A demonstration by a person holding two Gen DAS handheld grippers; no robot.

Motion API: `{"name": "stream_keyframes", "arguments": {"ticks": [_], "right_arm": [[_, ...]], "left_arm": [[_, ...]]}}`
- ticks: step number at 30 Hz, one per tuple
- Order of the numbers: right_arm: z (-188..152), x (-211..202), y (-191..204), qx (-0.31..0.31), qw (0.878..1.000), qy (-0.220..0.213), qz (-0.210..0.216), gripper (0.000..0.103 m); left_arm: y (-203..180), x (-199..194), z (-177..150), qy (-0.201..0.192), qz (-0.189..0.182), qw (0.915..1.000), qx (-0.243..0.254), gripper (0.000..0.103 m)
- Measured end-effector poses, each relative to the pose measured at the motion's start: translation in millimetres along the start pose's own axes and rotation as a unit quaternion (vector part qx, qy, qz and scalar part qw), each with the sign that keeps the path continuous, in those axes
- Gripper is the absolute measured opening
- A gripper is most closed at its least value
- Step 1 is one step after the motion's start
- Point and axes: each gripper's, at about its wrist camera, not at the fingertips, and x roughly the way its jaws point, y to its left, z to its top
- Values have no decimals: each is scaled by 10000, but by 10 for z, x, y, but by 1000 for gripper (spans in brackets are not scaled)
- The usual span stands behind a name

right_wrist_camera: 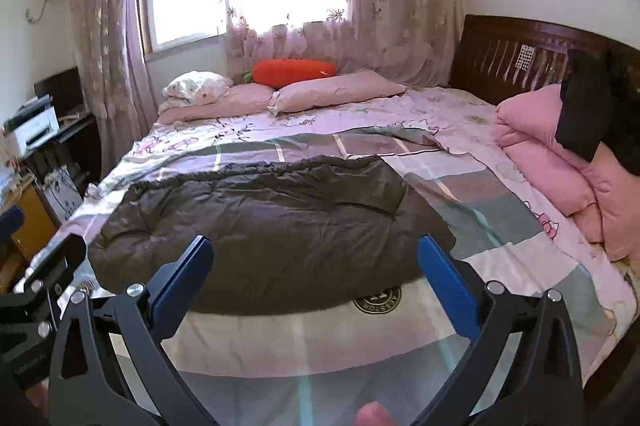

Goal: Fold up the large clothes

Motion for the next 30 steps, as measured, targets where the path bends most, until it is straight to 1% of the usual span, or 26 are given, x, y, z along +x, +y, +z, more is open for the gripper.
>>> {"name": "stream_keyframes", "arguments": {"ticks": [3, 5, 10, 13, 22, 30], "right_arm": [[-5, 4, 28, -73, 9999, -17, -121, 102], [9, 13, 46, -60, 9999, -17, -110, 102], [10, 80, 128, -29, 9999, 89, -38, 102], [2, 137, 131, 39, 9998, 199, 77, 102], [7, 183, 126, 77, 9995, 260, 153, 102], [-2, 182, 166, 53, 9996, 259, 114, 102]], "left_arm": [[62, 72, -1, 266, -187, 9989, -346, 101], [80, 129, 4, 450, -285, 9971, -537, 101], [88, 205, -20, 558, -240, 9961, -644, 101], [122, 242, -25, 679, -338, 9944, -737, 101], [159, 284, -23, 728, -325, 9939, -765, 101], [176, 277, -40, 708, -307, 9943, -733, 101]]}}
